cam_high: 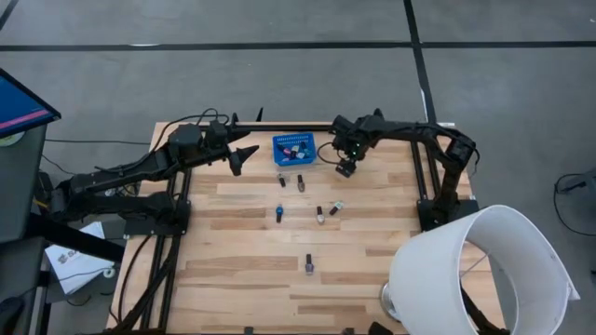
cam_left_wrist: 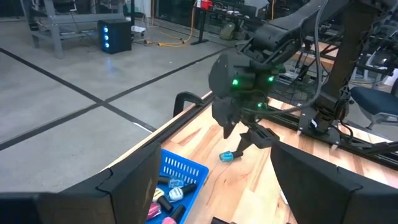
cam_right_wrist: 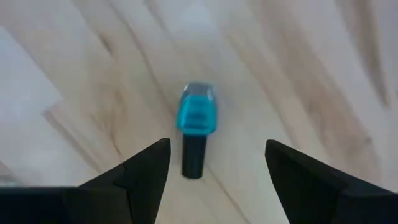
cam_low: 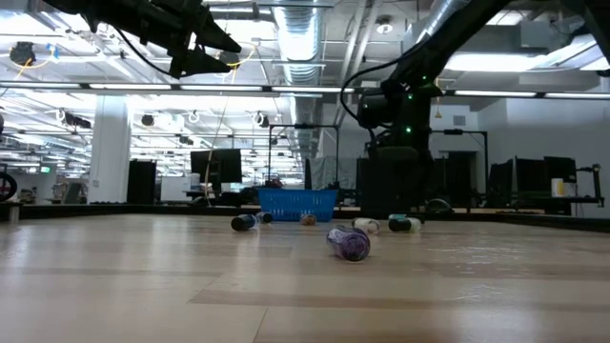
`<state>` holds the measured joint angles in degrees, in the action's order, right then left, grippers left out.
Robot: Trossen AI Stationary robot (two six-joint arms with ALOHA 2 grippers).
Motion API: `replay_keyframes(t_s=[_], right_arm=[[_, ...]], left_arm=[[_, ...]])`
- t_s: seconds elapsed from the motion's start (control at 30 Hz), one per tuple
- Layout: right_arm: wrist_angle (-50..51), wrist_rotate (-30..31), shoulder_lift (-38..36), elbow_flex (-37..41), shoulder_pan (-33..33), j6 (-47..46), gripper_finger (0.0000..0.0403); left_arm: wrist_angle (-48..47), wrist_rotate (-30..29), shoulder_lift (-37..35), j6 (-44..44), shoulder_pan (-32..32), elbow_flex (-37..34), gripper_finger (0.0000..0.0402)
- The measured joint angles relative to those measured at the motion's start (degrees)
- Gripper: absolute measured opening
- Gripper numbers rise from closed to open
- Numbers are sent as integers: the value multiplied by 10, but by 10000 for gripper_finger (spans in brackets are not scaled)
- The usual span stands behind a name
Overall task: Pick & Place Nail Polish
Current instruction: Put the light blue nail polish bottle into the blue basket
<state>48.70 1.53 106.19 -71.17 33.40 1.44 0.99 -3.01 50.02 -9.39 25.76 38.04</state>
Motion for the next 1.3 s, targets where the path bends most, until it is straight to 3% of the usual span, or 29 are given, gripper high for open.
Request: replay_keyframes(t_s=[0.57,1.0,1.3], right_arm=[[-82,-17,-1,81,-3,22,248],[-88,-20,-2,94,-4,31,115],[-85,-19,-1,94,-4,3,46]], left_arm=[[0,0,0,-1,0,0,298],[0,0,0,-1,0,0,298],[-1,0,0,-1,0,0,298]])
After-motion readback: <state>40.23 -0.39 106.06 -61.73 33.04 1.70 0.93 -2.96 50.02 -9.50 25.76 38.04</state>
